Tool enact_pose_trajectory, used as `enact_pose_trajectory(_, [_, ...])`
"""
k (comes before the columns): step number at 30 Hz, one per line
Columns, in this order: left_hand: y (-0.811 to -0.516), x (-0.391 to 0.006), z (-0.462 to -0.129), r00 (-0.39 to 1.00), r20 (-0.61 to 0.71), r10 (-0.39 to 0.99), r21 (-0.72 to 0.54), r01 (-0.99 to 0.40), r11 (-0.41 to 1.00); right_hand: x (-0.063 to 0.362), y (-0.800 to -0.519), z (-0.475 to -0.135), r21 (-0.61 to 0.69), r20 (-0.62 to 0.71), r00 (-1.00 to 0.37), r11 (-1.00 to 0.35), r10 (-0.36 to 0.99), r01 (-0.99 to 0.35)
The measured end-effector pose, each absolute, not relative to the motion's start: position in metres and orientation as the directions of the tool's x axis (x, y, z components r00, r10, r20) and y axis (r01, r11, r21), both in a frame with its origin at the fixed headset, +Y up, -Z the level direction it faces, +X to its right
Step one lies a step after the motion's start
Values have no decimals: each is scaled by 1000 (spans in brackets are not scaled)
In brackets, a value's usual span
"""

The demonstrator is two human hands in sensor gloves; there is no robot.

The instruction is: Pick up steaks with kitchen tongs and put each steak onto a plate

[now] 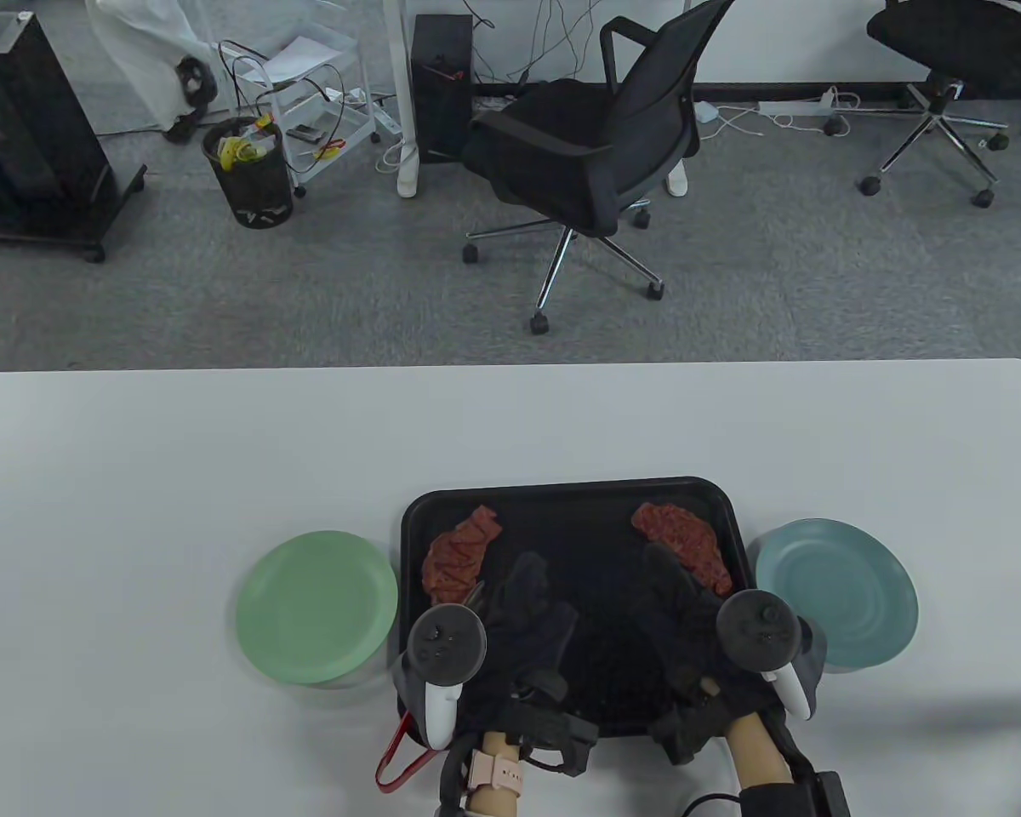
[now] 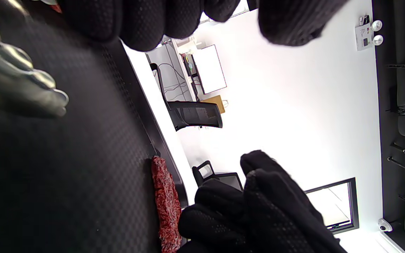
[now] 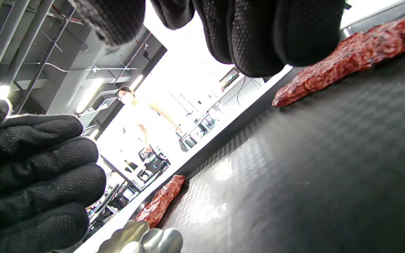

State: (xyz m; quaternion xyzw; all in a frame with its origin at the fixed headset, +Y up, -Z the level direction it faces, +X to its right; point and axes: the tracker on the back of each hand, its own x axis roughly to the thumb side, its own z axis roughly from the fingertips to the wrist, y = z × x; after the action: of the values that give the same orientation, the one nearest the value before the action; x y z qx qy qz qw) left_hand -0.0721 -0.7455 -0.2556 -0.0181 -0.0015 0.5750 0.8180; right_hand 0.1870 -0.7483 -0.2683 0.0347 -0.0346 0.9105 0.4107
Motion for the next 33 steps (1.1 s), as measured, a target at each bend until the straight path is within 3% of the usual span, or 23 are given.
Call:
enact_pose_trajectory(10, [-741, -74, -253, 333, -4, 943, -18, -943, 333, 185, -751, -269, -24, 98, -676, -677, 730, -735])
enact_pose_trajectory(15, [-712, -77, -244, 349, 93, 932, 10, -937, 350, 187, -750, -267, -23, 103, -678, -680, 728, -733])
enact_pose_trajectory(19, [-678, -85, -232, 450, 161, 879, 107, -893, 437, 190, -750, -267, -23, 100, -677, -678, 729, -734])
enact_pose_trajectory(22, [-661, -98, -223, 601, 159, 784, 139, -799, 584, 193, -750, -268, -25, 96, -674, -675, 733, -738])
enact_pose_trajectory(26, [-675, -119, -217, 885, -19, 465, -59, -465, 883, 196, -751, -269, -28, 87, -666, -666, 741, -745])
enact_pose_trajectory(29, [-707, -131, -220, 957, -102, 273, -225, -289, 931, 197, -752, -269, -30, 83, -673, -673, 735, -739])
enact_pose_trajectory(31, [-724, -133, -223, 963, -188, 194, -376, -253, 892, 196, -752, -268, -27, 84, -677, -677, 731, -735])
enact_pose_trajectory(33, [-735, -131, -225, 969, -217, 121, -425, -205, 882, 196, -752, -268, -25, 87, -682, -683, 726, -730])
